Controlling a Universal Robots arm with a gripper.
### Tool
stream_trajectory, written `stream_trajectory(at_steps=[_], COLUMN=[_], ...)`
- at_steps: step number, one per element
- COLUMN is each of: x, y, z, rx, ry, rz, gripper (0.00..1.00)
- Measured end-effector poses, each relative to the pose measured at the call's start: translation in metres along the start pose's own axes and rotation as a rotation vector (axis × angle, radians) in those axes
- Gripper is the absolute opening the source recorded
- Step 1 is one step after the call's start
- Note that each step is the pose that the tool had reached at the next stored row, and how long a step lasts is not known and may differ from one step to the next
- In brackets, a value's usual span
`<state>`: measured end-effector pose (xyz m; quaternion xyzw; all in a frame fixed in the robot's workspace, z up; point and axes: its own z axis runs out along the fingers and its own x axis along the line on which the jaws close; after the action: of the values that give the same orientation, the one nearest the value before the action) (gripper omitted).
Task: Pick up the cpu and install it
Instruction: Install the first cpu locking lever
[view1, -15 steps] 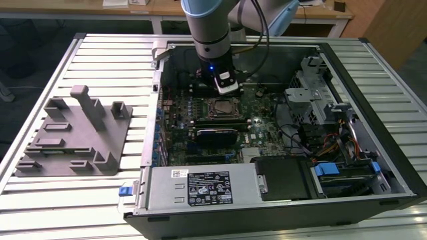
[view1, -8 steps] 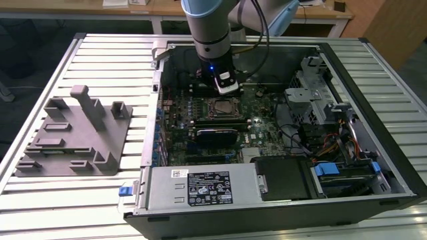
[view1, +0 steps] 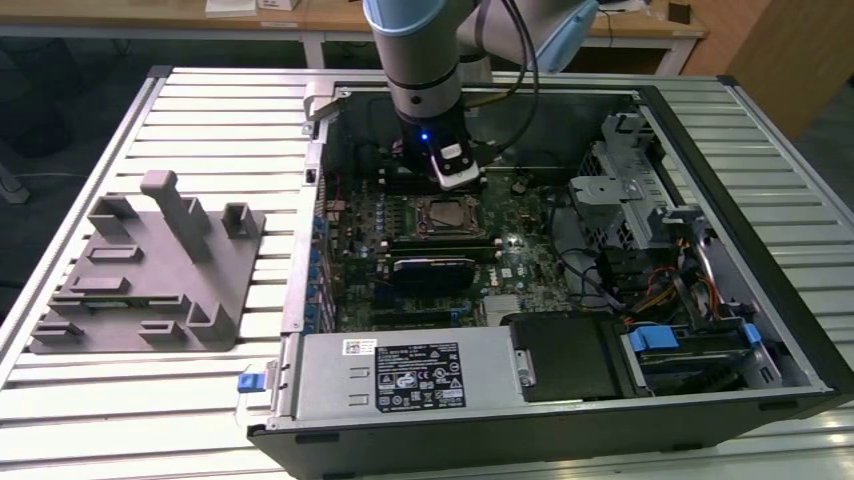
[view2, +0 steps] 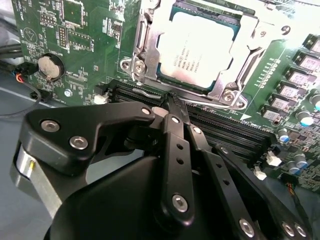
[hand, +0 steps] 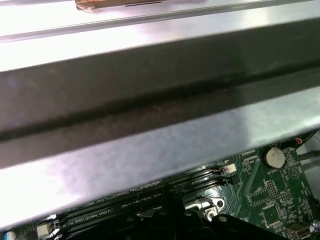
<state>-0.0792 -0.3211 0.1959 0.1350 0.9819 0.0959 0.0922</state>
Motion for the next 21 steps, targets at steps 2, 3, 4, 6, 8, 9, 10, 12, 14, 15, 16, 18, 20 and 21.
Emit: stream_trajectory(at_steps=[2,3,4,6,8,9,10,12,14,15,16,18,20,21], x=[0.0001,0.0001,0.0001,0.0001,0.0002,0.0002,0.0002,0.0002,0.0001,0.0,-0.0001,-0.0001,-0.0001,0.0], y=[0.0002,0.0002,0.0002,0.0002,0.0,0.0,0.0,0.0,0.0,-0.0001,-0.0002,-0.0002,-0.0003,-0.0003], z=[0.0001,0.0002,0.0004,0.0007,0.001,0.0013,0.0014,0.0016,0.0018,0.0019,0.0019,0.0019,0.0023,0.0025], rx=[-0.0013,-0.0023,-0.0035,-0.0051,-0.0065,-0.0073,-0.0078,-0.0074,-0.0054,-0.0034,-0.0011,0.0046,0.0097,0.0121], ry=[0.0021,0.0033,0.0045,0.0068,0.0091,0.0102,0.0112,0.0122,0.012,0.0115,0.011,0.0098,0.0083,0.0077], rz=[-0.009,-0.015,-0.02,-0.031,-0.041,-0.046,-0.051,-0.057,-0.06,-0.06,-0.061,-0.062,-0.063,-0.064], gripper=[0.11,0.11,0.11,0.11,0.11,0.11,0.11,0.11,0.11,0.11,0.11,0.11,0.11,0.11])
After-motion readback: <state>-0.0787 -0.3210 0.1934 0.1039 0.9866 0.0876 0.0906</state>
